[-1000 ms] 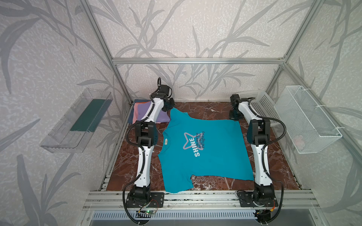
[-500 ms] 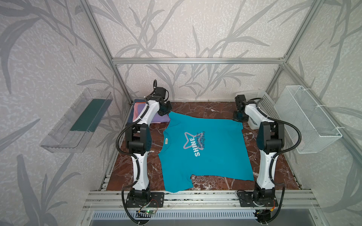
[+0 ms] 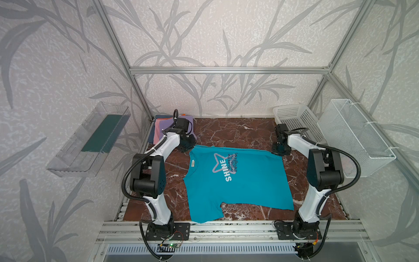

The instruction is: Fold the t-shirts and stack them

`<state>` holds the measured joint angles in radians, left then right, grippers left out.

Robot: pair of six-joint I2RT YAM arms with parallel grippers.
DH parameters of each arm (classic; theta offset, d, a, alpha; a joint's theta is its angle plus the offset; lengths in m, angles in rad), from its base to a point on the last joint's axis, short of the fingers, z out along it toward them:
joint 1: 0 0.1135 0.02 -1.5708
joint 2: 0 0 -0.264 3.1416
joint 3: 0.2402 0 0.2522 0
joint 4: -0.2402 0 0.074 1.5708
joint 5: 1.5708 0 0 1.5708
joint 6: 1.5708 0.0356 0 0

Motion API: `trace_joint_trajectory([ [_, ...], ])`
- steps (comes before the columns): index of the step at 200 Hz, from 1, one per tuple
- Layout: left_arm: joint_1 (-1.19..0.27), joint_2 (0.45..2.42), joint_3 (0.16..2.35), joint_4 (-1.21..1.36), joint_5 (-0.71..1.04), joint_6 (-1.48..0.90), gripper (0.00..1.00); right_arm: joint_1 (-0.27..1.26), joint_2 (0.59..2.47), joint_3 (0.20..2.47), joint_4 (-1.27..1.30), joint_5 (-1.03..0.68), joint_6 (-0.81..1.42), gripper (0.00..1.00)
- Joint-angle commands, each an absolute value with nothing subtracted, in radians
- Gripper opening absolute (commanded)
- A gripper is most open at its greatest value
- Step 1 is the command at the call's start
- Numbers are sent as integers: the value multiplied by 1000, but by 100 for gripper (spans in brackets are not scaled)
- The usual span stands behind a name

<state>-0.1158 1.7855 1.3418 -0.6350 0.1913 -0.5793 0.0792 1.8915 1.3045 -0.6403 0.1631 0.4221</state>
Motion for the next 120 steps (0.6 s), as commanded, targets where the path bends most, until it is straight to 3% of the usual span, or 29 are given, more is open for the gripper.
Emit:
trace_joint_trajectory([
  [1,-110,1731,1276,-609,157,-597,0,72,1842,1256,-606,170,440,0],
  [90,-133,1662,1060,-567,135,-644,0,72,1767,1089,-554,164,463,5],
  [120,-143,1641,1024,-572,121,-648,0,72,1726,1047,-538,173,470,12],
])
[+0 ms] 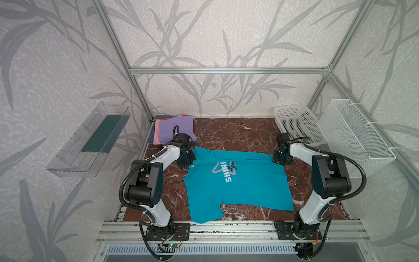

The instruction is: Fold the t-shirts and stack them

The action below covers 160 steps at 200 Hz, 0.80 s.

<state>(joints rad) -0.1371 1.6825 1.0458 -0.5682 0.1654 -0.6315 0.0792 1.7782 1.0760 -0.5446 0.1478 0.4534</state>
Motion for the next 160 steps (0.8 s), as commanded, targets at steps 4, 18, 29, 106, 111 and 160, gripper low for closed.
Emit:
trace_joint_trajectory([
  [4,-144,1640,1021,-574,120,-647,0,72,1722,1044,-538,173,471,16],
  [18,-146,1635,1017,-586,111,-648,0,72,1712,1038,-542,173,471,30],
  [29,-148,1630,1011,-600,103,-650,2,72,1712,1029,-546,174,474,38],
  [106,-207,1520,982,-733,-10,-656,32,81,1423,967,-542,181,432,39],
  [111,-212,1521,992,-732,-15,-657,33,84,1413,970,-538,180,428,37],
  [160,-293,1659,1206,-709,-30,-663,34,177,1506,1045,-555,138,440,13],
])
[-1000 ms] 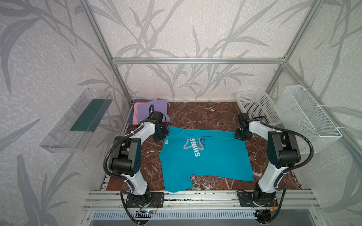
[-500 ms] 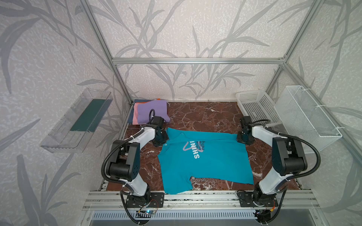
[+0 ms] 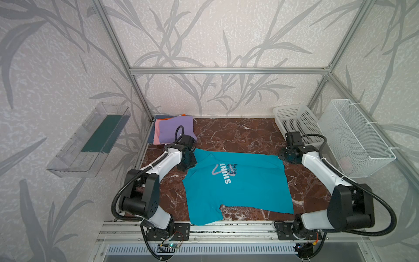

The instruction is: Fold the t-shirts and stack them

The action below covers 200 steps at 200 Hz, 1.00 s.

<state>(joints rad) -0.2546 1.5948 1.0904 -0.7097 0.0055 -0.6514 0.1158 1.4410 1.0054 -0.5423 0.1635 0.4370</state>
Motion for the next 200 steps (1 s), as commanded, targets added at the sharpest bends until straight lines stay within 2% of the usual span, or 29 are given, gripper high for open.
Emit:
trace_joint_trajectory([
  [1,-296,1663,1213,-709,-30,-662,34,182,1509,1046,-555,137,442,13],
  [15,-321,1707,1280,-709,-44,-653,36,270,1559,1072,-538,126,447,12],
  [38,-331,1789,1366,-692,-35,-643,48,433,1662,1158,-518,104,450,12],
  [63,-339,1891,1447,-679,19,-653,51,544,1767,1232,-478,39,478,14],
  [84,-362,1947,1482,-659,48,-657,53,589,1825,1281,-459,-33,489,15],
  [115,-400,2020,1542,-671,47,-647,62,603,1825,1283,-444,-58,509,16],
  [149,-419,2078,1587,-703,35,-640,63,603,1773,1260,-466,-30,496,17],
  [157,-422,2085,1591,-708,35,-640,57,602,1759,1250,-466,-22,493,17],
  [173,-428,2092,1591,-723,35,-638,26,596,1734,1228,-468,-16,492,18],
  [182,-431,2088,1588,-734,28,-638,14,594,1721,1218,-469,-12,492,19],
  [200,-434,2075,1580,-749,33,-627,0,588,1712,1200,-469,1,488,20],
])
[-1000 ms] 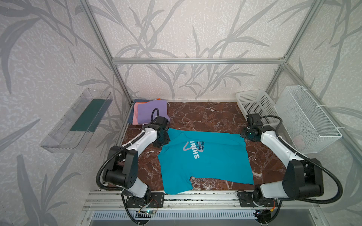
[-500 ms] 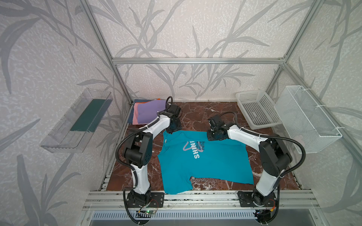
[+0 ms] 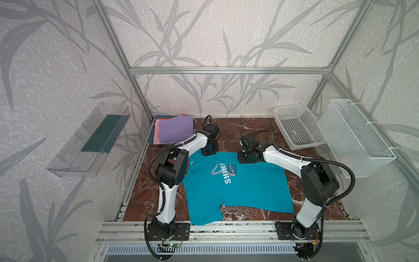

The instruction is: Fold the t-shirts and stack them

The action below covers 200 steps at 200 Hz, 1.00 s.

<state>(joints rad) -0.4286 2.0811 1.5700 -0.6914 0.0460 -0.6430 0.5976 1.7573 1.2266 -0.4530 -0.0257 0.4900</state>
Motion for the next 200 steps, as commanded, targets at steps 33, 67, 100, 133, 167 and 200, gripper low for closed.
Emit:
trace_joint_trajectory([
  [33,-436,2034,1576,-797,14,-612,0,579,1674,1193,-472,9,479,20],
  [67,-463,1956,1542,-839,2,-623,0,579,1676,1196,-469,10,471,20],
  [100,-532,1862,1465,-869,-1,-663,0,579,1684,1199,-461,-6,472,20],
  [133,-615,1815,1343,-870,2,-746,0,578,1692,1200,-458,-15,468,20],
  [167,-677,1826,1254,-840,37,-809,22,579,1698,1196,-452,-14,460,20],
  [200,-688,1821,1289,-860,38,-802,44,578,1701,1194,-447,-21,460,20],
])
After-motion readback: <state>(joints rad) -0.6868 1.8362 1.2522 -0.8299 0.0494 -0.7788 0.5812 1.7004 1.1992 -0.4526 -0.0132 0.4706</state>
